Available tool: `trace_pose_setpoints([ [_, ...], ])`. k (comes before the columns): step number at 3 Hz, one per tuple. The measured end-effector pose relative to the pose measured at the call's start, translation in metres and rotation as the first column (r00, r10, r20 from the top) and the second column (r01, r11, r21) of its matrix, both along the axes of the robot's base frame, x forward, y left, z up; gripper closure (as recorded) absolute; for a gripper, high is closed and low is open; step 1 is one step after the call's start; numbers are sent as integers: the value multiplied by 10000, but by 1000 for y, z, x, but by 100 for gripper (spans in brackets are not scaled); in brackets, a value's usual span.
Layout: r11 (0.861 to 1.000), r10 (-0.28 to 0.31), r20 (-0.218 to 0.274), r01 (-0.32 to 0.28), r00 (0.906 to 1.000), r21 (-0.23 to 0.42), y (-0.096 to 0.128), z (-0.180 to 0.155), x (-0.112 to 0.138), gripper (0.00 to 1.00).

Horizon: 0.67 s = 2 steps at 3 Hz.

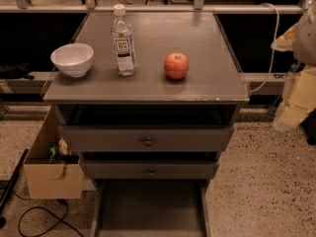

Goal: Place blue plastic bottle into bottom drawer

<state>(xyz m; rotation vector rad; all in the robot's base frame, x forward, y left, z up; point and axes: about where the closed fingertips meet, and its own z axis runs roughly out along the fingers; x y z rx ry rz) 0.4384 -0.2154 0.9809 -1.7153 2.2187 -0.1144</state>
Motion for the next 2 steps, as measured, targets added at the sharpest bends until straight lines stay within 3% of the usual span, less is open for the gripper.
trace_pose_setpoints([
  [1,10000,21,59,-21,10000,64,-1,-3,10,0],
  [2,9952,350,349,-380,9988,903,6,-6,44,0],
])
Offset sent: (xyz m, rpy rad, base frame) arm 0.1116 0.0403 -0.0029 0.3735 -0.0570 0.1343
